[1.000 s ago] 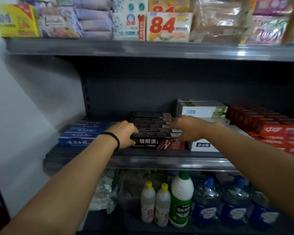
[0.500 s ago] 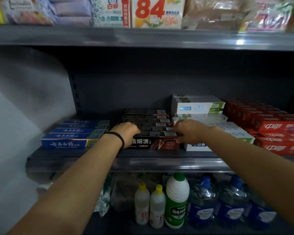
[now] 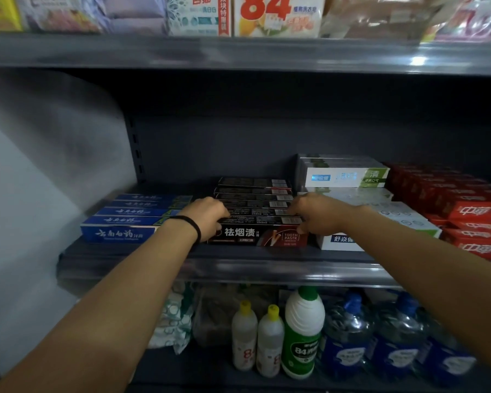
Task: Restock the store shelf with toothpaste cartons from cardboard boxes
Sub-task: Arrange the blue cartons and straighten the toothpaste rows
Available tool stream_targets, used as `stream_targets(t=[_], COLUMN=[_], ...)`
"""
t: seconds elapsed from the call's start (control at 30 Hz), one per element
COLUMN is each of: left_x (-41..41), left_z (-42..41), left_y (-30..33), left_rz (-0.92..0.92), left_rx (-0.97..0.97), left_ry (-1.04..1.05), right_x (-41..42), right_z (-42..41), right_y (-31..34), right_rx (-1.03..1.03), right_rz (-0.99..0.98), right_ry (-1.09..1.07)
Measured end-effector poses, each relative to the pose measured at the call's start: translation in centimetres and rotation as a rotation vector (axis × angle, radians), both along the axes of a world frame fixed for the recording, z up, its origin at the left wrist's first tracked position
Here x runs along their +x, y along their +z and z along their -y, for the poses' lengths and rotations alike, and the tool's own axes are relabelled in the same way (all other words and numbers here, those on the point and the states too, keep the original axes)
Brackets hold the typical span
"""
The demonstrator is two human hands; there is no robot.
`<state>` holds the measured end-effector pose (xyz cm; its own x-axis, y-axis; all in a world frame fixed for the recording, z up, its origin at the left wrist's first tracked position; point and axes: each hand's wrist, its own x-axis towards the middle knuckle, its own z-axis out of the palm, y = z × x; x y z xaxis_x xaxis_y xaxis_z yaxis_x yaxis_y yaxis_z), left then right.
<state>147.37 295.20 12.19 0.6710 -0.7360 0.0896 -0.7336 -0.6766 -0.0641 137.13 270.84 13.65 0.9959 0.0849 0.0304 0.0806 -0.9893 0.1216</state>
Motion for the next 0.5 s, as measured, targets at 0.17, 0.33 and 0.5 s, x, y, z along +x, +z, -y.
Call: stream_targets(t=[0.17, 0.33, 0.5], left_x=[0.3, 0.9, 2.1], left_z=[-0.2, -0.3, -0.7], left_y=[0.1, 1.0, 2.1], left_rz=[0.011, -0.085, -0.061], left_rx=[0.027, -0.047, -0.09], left_ry=[-0.007, -0.024, 0.048], right_x=[0.2, 0.2, 1.1], right_z=[0.3, 1.0, 1.7], right_y=[-0.4, 1.2, 2.3], right_rx=[-0.011, 0.04, 0.031], right_rz=[0.003, -0.002, 0.011], right_ry=[0.006, 0.016, -0.014])
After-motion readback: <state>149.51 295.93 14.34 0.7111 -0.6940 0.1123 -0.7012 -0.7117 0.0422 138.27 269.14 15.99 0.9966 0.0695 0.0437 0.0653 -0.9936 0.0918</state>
